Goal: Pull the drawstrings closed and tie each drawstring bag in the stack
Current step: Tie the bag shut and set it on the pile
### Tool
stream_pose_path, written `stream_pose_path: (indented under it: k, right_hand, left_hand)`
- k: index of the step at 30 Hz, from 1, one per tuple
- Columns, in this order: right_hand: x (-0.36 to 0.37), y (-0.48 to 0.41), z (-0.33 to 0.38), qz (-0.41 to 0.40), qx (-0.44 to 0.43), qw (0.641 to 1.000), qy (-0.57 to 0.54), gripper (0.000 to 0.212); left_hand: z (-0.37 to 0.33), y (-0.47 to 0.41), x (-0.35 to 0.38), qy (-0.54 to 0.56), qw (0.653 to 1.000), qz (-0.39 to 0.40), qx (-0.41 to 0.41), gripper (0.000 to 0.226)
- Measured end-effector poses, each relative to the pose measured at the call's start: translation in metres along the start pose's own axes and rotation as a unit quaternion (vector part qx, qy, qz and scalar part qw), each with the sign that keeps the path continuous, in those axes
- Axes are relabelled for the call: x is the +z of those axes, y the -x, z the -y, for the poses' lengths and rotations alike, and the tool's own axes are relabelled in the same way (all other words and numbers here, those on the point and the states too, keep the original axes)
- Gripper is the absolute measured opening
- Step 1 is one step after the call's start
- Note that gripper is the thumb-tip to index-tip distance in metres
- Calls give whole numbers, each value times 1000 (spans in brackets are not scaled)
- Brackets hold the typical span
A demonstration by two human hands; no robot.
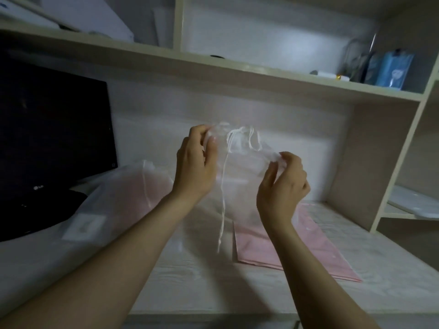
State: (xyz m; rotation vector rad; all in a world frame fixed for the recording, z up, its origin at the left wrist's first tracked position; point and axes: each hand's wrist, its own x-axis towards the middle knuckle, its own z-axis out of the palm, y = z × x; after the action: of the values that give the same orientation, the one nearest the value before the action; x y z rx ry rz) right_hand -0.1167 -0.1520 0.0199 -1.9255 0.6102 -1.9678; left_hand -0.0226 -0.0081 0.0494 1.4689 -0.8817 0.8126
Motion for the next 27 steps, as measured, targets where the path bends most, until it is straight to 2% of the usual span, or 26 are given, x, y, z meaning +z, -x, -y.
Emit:
stream_pose_path:
  k: [2, 4, 7, 10, 12, 17, 20, 24, 27]
  right_hand:
    - [-10, -10, 21, -21, 16, 999, -48, 23]
    - [-19, -20, 41, -30, 28, 994, -99, 21]
    - [-26, -28, 65, 9, 29, 989, -147, 12]
    - [-20, -24, 78, 81, 59, 982, -160, 13]
    - [-9, -15, 83, 146, 95, 972, -159, 15]
    - [29, 21, 87, 308, 90, 932, -170, 37]
    - [55, 45, 91, 354, 57, 921, -154, 43]
    - [88, 73, 88, 425, 6, 894, -138, 66]
    - [112, 89, 84, 432, -22, 890, -142, 72]
  left_hand:
    - [-22, -9, -12, 27, 999, -16, 3, 31]
    - [-42, -16, -27, 57, 997, -19, 43, 35]
    - [-59, -26, -48, -10, 997, -33, 73, 26]
    - [-51, -34, -64, -129, 990, -56, 9, 11]
    - [-39, -35, -76, -191, 979, -53, -49, 12]
    - [12, -40, -100, -312, 947, 4, -76, 35]
    - [40, -37, -102, -364, 925, 59, -87, 38]
    - [73, -20, -101, -373, 916, 104, -109, 55]
    - [98, -1, -102, -394, 894, 167, -136, 67]
